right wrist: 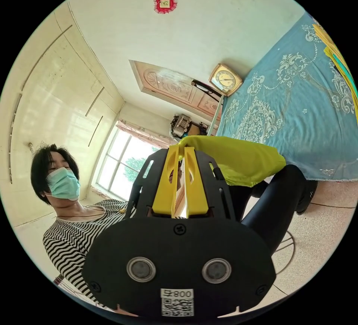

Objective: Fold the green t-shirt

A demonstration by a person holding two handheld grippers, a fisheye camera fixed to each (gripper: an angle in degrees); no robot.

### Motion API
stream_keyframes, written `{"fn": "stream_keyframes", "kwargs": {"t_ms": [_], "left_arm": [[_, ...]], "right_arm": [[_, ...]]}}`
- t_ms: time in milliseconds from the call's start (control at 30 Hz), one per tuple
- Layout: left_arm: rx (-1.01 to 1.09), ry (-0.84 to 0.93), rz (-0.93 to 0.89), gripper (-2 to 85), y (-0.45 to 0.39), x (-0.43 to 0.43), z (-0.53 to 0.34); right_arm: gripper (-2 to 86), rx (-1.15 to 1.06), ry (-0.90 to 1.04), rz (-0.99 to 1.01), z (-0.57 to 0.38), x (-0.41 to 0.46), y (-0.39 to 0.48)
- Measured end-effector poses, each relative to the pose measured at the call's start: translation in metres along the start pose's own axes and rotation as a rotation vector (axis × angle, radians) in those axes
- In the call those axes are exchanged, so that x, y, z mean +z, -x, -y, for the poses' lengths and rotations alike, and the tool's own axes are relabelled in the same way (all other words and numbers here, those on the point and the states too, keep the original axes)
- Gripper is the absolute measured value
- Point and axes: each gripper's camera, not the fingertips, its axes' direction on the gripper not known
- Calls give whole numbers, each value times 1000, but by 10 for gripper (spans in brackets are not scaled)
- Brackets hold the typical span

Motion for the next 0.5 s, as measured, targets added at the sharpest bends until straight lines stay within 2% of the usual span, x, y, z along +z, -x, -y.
{"fn": "stream_keyframes", "kwargs": {"t_ms": [267, 500], "left_arm": [[3, 104, 4, 25, -28, 89, -1], [-37, 206, 42, 25, -23, 193, 34]], "right_arm": [[18, -17, -82, -2, -45, -78, -27], [18, 15, -144, -38, -36, -144, -72]]}}
